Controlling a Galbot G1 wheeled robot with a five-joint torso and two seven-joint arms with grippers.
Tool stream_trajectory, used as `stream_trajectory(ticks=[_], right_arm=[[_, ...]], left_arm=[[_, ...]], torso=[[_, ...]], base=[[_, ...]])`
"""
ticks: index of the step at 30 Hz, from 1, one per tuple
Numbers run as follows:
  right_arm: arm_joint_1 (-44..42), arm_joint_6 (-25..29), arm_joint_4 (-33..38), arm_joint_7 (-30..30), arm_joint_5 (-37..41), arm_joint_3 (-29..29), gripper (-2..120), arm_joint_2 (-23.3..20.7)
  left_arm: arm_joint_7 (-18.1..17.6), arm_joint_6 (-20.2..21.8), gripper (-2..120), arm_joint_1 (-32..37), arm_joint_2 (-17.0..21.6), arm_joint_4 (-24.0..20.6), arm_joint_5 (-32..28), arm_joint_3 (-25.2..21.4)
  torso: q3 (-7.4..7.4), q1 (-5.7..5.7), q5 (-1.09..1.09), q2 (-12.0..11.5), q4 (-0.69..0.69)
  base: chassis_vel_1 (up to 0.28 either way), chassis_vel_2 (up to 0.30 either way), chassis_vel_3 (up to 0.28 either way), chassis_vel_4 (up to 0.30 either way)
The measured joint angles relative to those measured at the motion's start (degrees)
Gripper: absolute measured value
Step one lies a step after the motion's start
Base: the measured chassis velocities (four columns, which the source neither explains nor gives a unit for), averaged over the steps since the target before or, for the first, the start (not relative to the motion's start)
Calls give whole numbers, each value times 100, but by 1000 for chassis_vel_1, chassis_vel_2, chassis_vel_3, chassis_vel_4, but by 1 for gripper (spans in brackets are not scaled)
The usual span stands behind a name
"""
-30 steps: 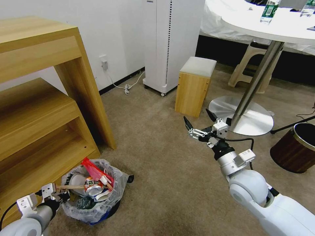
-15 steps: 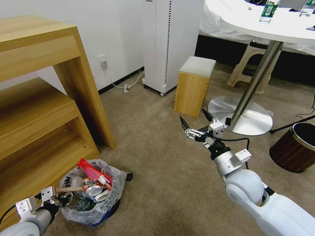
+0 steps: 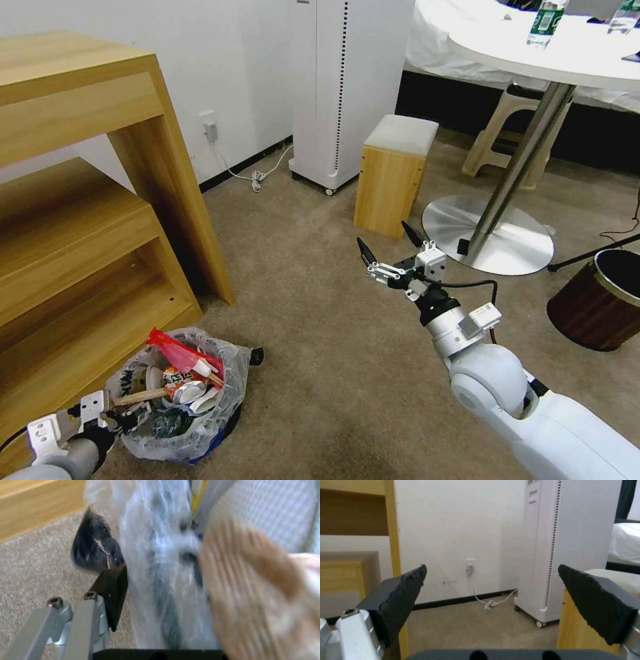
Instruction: Pick up the trash bin and place the garbage on the floor into it.
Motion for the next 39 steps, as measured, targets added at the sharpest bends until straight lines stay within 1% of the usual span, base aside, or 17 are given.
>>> stream_trajectory(ticks=[16,31,35,39], right_arm=[[56,-4,-36,6,-29,-111,100,46],[183,-1,-66,7,-38,-281,100,82],[223,-1,-94,9,-55,-326,100,103],[226,-1,-94,10,-59,-337,100,122]], left_arm=[[-127,-41,67,-120,10,-67,-103,-44],[-162,-54,68,98,-13,-197,-61,-157],[-164,-55,68,173,-22,-288,-42,-177],[-183,-53,68,296,-62,-476,-18,-252]], torso=[[0,0,2,0,-1],[-1,0,2,0,0],[0,0,2,1,-1],[0,0,2,1,0]], base=[[0,0,0,0],[0,0,0,0],[0,0,0,0],[0,0,0,0]])
